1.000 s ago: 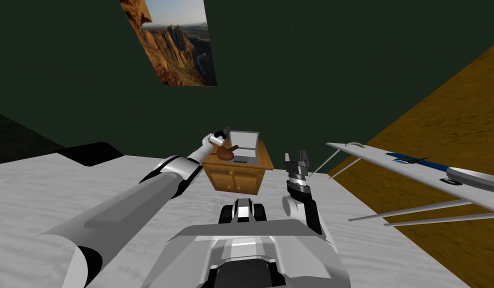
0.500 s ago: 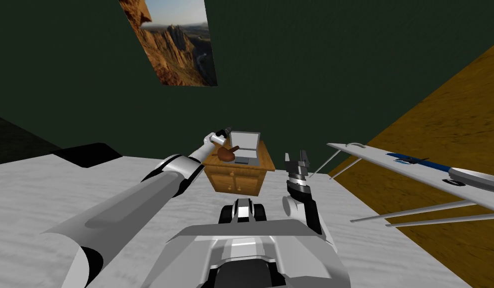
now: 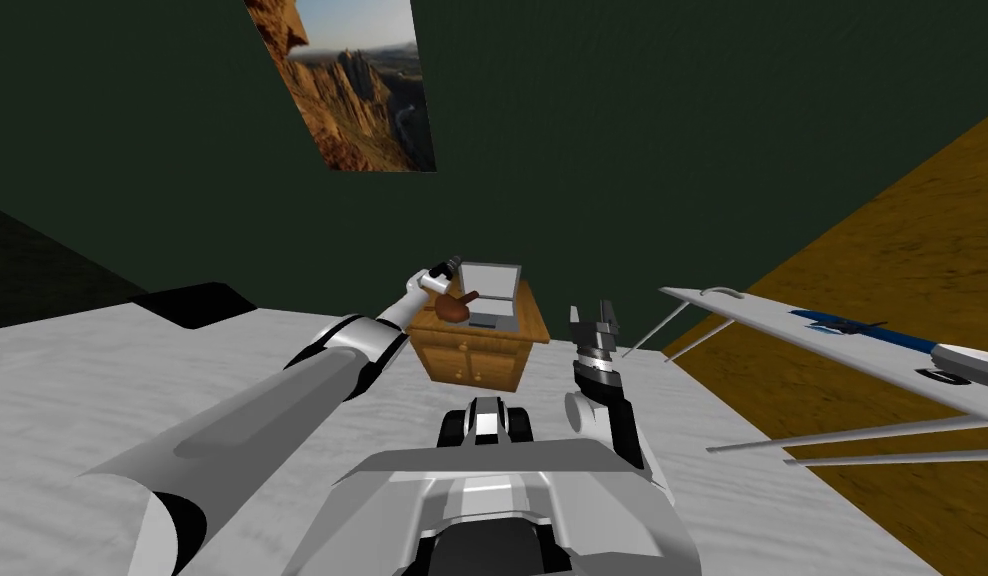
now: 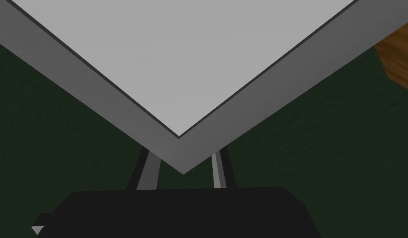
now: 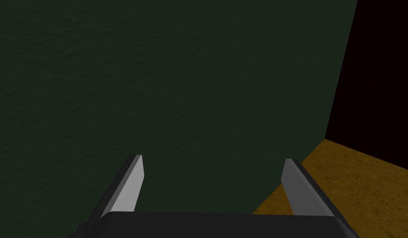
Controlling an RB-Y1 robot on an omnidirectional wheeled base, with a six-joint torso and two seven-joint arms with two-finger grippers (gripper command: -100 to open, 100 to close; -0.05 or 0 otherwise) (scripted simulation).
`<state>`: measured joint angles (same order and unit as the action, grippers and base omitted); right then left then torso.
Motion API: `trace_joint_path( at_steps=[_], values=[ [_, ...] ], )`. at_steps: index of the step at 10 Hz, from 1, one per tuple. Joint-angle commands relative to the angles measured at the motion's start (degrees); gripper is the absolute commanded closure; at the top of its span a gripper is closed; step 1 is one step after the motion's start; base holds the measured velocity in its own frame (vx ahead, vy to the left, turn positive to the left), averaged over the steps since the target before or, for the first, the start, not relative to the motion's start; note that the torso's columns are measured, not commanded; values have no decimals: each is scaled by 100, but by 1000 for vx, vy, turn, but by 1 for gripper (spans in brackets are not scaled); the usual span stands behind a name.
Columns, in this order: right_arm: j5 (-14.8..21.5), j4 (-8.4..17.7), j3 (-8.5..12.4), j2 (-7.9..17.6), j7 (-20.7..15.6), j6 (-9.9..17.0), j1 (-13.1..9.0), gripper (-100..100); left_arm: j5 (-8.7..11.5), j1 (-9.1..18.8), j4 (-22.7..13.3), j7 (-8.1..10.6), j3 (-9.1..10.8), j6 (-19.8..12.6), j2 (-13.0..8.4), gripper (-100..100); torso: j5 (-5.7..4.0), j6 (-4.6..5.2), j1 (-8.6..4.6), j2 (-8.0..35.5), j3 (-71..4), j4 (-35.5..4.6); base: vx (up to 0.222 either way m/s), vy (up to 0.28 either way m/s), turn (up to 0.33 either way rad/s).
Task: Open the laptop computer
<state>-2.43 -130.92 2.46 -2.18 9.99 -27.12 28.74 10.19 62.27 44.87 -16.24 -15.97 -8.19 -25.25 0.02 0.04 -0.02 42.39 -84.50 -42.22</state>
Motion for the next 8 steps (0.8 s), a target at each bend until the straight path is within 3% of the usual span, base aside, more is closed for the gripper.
trace_joint_path(
  at_steps=[1, 2, 4, 5, 8],
  values=[
    [0, 0, 0, 0, 0, 0, 0, 0, -114, -206, 45, -28, 142, 445, 54, 100, 1, -5, 0, -4, -3, 5, -25, -38, 47],
    [0, 0, 0, 0, 0, 0, 0, 0, -209, -363, 71, -52, 268, 607, 91, 100, -1, 3, 0, -10, -7, -1, -28, -44, 60],
    [0, 0, 0, 0, 0, 0, 0, 0, -209, -363, 71, -52, 268, 791, 91, 100, -2, 3, -2, -19, -13, 0, -18, -28, 24],
    [0, 0, 0, 0, 0, 0, 0, 0, -304, -521, 97, -77, 394, 1023, 128, 100, -5, 10, -3, -25, -17, -4, -19, -30, 49],
    [0, 0, 0, 0, 0, 0, 0, 0, -399, -678, 122, -102, 520, 1483, 165, 100, -2, -2, -5, -22, -14, 2, -11, -43, 49]
  ],
)
